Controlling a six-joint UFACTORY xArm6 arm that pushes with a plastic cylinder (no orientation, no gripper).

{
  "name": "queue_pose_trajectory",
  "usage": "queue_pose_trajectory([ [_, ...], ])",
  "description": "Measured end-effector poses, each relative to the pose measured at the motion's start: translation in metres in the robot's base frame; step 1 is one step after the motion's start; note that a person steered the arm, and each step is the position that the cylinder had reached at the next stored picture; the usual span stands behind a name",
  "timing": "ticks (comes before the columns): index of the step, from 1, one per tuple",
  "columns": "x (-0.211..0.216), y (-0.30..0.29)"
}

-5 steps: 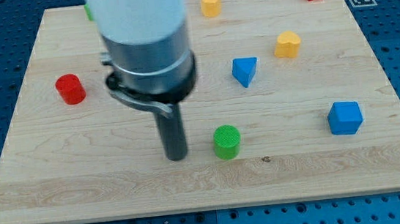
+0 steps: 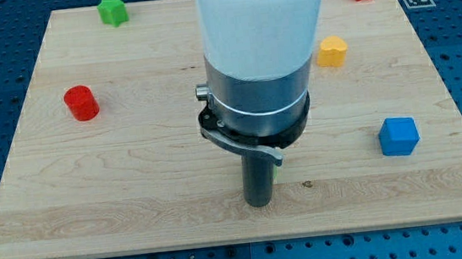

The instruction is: Slightly drag the green circle to the top

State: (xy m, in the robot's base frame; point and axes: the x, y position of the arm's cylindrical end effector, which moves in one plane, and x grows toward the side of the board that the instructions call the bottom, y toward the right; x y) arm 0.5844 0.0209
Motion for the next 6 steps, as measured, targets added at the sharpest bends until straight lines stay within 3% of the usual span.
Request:
queue_pose_trajectory([
  [3, 0.005, 0.02],
  [6, -0.01, -0.003],
])
